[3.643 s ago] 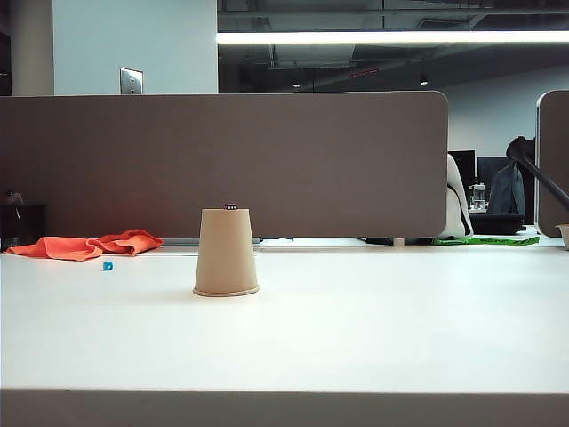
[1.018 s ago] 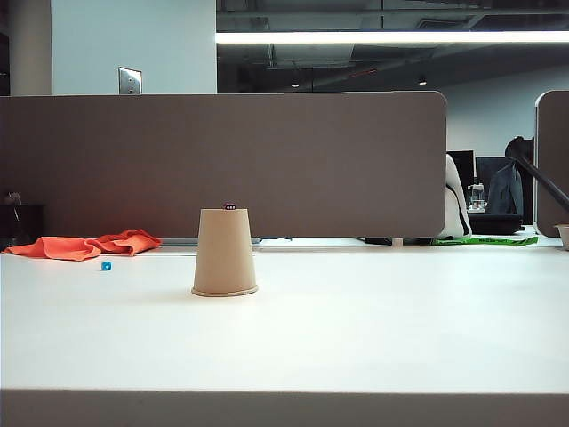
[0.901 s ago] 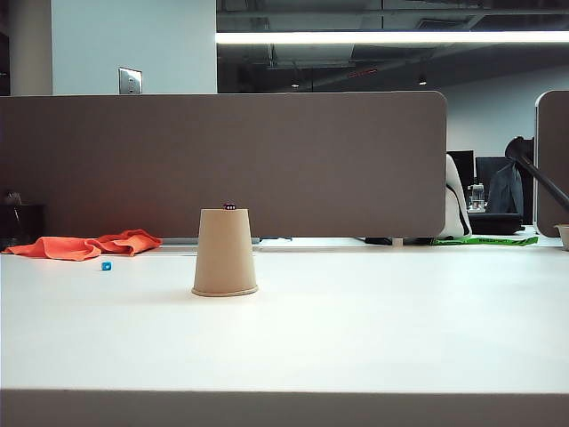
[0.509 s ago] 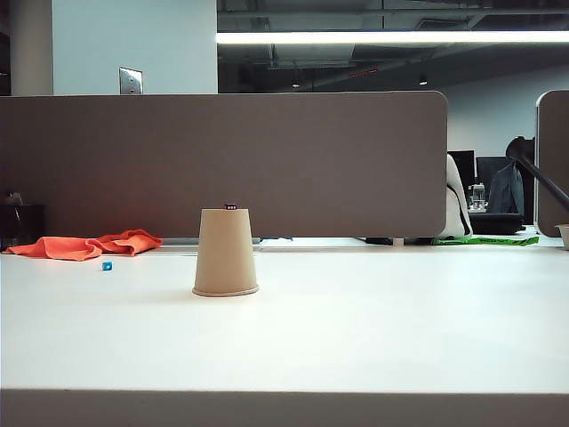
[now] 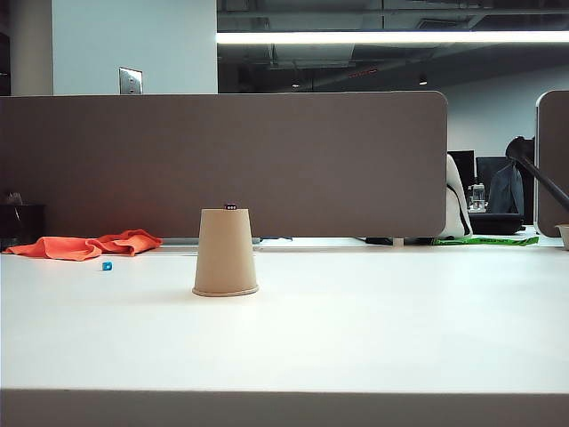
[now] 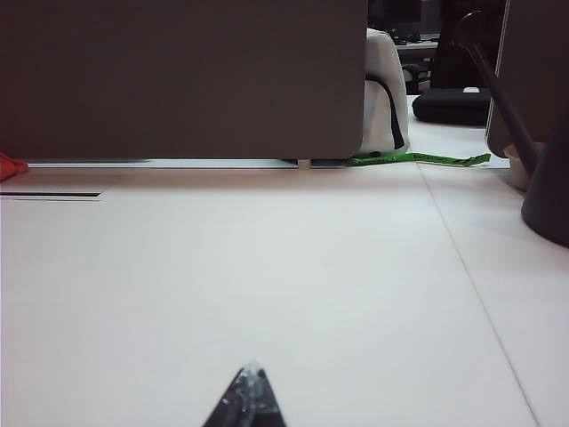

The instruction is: Throw the dice onto the paper cup, compare its value with the values of the other dice on the table, place the die with the higher value on the paper cup, and take no action if both dice have the same value.

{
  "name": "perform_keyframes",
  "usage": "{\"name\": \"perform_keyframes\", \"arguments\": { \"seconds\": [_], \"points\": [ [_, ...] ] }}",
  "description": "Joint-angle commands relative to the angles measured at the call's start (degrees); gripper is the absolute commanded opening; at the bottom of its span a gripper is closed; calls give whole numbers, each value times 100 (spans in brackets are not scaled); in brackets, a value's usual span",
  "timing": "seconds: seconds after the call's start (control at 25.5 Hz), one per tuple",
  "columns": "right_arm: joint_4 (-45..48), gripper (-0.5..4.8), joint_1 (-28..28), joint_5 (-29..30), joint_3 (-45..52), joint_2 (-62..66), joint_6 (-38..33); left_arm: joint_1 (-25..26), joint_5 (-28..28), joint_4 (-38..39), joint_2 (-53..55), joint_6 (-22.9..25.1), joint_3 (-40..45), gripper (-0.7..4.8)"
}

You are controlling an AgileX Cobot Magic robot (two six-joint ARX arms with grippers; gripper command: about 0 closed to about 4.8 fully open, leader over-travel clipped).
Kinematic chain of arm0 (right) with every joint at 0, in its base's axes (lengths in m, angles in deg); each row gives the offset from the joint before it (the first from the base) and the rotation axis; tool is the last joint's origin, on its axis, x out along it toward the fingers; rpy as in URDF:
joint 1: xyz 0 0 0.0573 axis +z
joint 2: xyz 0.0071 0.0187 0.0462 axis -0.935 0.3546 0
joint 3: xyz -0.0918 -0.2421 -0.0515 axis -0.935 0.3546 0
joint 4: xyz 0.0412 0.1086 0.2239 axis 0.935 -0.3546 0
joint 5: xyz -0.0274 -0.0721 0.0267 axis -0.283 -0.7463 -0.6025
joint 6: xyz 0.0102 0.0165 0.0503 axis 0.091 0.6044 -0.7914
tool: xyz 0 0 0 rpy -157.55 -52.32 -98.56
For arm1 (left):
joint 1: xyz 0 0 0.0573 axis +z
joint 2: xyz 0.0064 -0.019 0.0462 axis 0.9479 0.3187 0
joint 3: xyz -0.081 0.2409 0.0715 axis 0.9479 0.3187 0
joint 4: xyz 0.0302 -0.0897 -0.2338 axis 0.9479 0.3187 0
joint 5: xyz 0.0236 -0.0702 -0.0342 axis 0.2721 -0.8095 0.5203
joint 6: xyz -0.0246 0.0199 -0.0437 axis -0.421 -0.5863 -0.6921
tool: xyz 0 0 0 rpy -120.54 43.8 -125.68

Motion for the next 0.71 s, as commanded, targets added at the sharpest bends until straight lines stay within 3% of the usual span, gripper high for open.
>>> {"name": "perform_keyframes", "arguments": {
  "seconds": [0.04,0.24,0.31,0.43,0.71],
  "points": [
    [114,-6,87,33,9,0,-26,11,4,-98,4,-20,-17,-5],
    [101,-6,472,-46,9,0,63,11,7,-98,4,-20,-15,-5],
    [103,-6,627,-411,9,0,107,11,22,-98,4,-20,-15,-6],
    [96,-6,616,-723,9,2,133,11,22,-98,4,-20,-17,-5],
    [48,-6,444,-748,9,0,151,11,20,-96,4,-20,-17,-5]
  ]
}}
